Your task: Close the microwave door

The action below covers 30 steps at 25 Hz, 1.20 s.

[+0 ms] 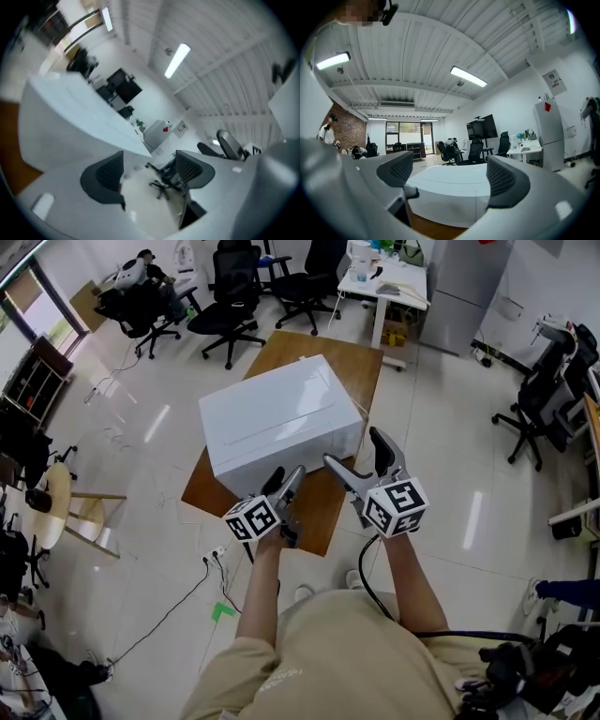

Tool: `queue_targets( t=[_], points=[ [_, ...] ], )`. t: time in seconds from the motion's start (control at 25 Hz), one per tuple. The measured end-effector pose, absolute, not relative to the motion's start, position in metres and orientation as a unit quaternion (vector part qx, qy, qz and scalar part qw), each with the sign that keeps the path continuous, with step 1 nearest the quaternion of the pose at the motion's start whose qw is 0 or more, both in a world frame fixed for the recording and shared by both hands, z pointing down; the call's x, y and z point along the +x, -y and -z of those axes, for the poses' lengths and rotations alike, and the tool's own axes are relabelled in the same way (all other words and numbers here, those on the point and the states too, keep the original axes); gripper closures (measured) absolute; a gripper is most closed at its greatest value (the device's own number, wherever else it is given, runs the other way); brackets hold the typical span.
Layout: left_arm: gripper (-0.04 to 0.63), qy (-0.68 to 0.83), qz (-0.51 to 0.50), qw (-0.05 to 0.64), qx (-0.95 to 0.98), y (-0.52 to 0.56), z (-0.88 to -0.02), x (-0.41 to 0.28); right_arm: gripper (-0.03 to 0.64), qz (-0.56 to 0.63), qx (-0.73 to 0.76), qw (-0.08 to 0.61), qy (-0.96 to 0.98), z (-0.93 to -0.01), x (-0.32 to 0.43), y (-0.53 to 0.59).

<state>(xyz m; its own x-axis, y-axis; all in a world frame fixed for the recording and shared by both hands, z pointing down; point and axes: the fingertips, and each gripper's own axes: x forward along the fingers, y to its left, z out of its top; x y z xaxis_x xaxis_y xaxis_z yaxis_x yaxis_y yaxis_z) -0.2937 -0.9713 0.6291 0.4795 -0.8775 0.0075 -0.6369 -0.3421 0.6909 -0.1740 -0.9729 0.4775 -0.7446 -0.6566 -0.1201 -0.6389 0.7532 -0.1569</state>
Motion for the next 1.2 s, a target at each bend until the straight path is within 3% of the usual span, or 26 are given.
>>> queue_targets(
  t=[0.24, 0.44, 0.64, 0.92, 1.2],
  points=[
    [0.264, 0.628, 0.066, 0.003, 0.775, 0.903, -0.534, -0.341, 0.138, 0.032, -0.356, 0.096, -0.929, -0.479, -0.179, 0.948],
    [0.258, 0.681, 0.000, -0.121, 0.723, 0.859, -0.495, -0.375, 0.138, 0.020, -0.343, 0.097, -0.934, -0.478, -0.210, 0.924],
    [0.184, 0.670, -0.036, -0.136, 0.729, 0.827, -0.491, -0.390, 0.138, -0.053, -0.354, 0.050, -0.932, -0.486, -0.244, 0.890],
    [0.180, 0.686, 0.001, -0.107, 0.719, 0.788, -0.522, -0.469, 0.138, -0.032, -0.347, 0.026, -0.937, -0.508, -0.297, 0.835],
    [0.181, 0.701, 0.009, -0.087, 0.708, 0.703, -0.589, -0.505, 0.138, -0.009, -0.356, 0.005, -0.935, -0.585, -0.293, 0.767]
  ],
)
